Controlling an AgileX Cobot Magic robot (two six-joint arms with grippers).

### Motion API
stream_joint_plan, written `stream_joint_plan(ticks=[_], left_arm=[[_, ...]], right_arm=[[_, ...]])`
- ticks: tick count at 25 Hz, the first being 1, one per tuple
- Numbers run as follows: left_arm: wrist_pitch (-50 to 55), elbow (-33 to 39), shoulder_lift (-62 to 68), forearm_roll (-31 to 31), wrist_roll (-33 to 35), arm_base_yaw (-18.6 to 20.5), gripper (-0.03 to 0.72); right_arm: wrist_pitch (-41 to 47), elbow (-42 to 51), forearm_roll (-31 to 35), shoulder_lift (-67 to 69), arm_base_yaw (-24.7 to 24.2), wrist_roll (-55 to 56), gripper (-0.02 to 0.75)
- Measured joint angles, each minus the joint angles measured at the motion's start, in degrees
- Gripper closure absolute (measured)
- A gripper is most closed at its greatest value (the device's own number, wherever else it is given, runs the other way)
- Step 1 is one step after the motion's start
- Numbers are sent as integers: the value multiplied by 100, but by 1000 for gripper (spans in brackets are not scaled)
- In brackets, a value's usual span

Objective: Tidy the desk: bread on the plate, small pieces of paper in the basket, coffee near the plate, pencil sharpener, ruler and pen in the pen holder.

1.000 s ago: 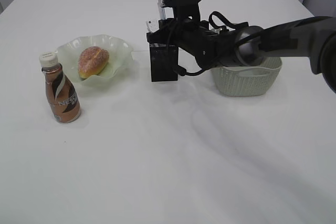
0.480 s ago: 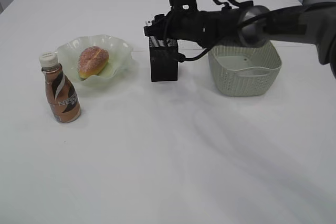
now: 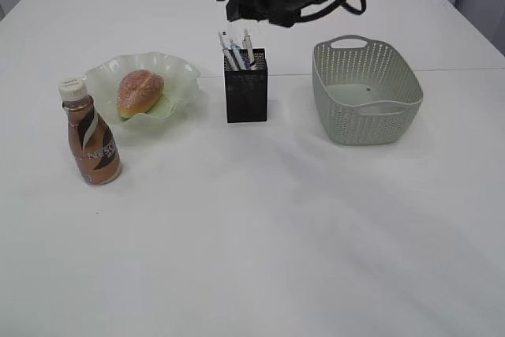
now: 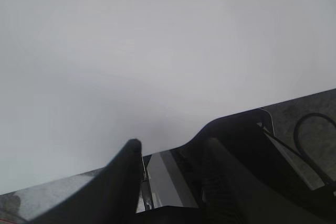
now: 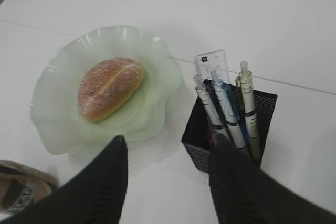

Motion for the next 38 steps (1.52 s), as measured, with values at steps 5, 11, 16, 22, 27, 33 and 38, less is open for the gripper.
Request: stream_joint_plan(ticks=[5, 11, 16, 22, 27, 33, 38], left_arm=[[-121, 0, 0, 0, 0, 0, 98], [-266, 0, 0, 0, 0, 0, 102], [-252, 0, 0, 9, 0, 0, 189], [-45, 0, -20, 129, 0, 0, 216], [-21, 0, -454, 358, 0, 0, 223], [-296, -9, -1779, 409, 0, 0, 228], [-307, -9, -2824, 409, 286, 0, 229]], right_arm=[[728, -4, 35, -863, 0, 14, 321], [1861, -17, -75, -1807, 0, 20, 320], [2083, -17, -445, -2423, 0, -11, 320], [2357, -26, -895, -3085, 0, -15, 320], [2524, 96, -1156, -3672, 0, -19, 320], [2602, 561, -1279, -4574, 0, -32, 320], [2545, 1278, -1385, -5472, 0, -32, 320]])
